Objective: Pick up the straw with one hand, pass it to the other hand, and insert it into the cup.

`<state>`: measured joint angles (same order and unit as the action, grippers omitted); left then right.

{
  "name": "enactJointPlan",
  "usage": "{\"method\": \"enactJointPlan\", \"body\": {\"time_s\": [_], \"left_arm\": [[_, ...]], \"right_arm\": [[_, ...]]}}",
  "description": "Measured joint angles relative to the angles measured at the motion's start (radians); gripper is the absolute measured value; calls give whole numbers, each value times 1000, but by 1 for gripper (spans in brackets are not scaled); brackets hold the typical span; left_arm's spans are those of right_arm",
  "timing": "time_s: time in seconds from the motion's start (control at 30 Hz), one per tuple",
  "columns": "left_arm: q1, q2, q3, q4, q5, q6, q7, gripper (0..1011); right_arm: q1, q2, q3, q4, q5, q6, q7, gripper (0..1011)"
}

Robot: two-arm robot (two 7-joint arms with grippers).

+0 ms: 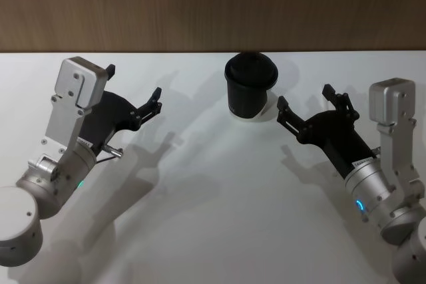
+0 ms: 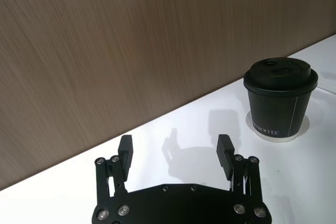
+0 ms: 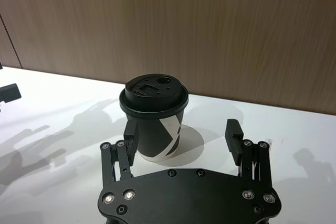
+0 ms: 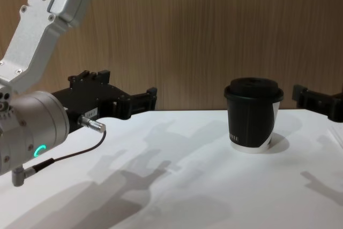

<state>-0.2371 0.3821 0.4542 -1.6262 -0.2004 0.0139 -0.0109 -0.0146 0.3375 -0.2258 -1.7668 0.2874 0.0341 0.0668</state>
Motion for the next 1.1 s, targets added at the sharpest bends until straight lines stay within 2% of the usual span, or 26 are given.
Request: {"method": "enactJointPlan", "body": {"time_s": [1.1], "left_arm": [[0,0,0,0,0,0,0,1003]], "right_arm": [[0,0,0,0,0,0,0,1001]]}}
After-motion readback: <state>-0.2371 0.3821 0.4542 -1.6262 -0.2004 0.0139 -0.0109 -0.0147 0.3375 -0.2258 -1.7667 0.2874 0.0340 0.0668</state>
